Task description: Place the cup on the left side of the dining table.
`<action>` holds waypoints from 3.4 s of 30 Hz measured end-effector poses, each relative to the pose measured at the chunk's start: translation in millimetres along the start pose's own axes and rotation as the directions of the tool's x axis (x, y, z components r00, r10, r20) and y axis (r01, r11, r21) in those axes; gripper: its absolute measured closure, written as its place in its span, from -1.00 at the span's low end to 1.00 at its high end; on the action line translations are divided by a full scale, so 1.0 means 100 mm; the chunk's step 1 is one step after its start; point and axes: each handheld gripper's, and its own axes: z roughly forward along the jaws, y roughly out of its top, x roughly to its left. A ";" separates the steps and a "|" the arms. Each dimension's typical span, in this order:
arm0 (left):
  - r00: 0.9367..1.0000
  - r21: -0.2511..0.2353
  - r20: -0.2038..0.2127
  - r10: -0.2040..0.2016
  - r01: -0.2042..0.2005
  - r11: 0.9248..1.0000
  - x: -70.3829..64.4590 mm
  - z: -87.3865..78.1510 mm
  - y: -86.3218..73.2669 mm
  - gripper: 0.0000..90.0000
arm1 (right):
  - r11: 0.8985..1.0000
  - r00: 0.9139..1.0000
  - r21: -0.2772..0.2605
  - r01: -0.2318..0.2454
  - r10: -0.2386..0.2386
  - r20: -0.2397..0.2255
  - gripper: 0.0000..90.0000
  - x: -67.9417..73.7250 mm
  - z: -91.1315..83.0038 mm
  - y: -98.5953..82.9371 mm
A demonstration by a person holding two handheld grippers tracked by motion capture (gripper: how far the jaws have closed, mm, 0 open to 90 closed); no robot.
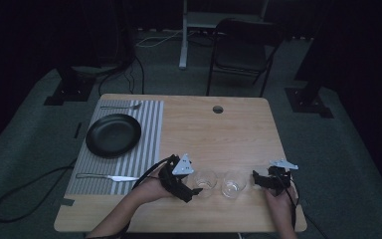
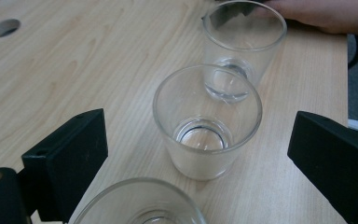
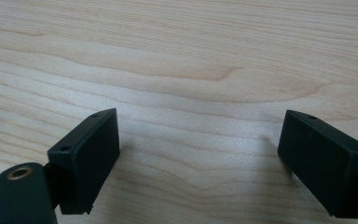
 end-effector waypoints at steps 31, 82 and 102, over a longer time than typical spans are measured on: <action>0.998 0.203 0.055 0.035 -0.046 0.978 -0.02 0.45 0.23 -0.88 | 1.000 1.000 0.000 0.000 0.000 0.000 -0.72 0.00 0.00 0.00; 0.998 0.316 -0.042 -0.043 0.054 0.947 0.07 0.60 0.46 -0.60 | 1.000 1.000 0.000 0.000 0.000 0.000 -0.72 0.00 0.00 0.00; 0.991 0.285 -0.081 -0.102 0.122 0.951 0.30 0.60 0.60 -0.60 | 1.000 1.000 -0.001 0.000 0.000 0.000 -0.73 0.00 0.00 0.00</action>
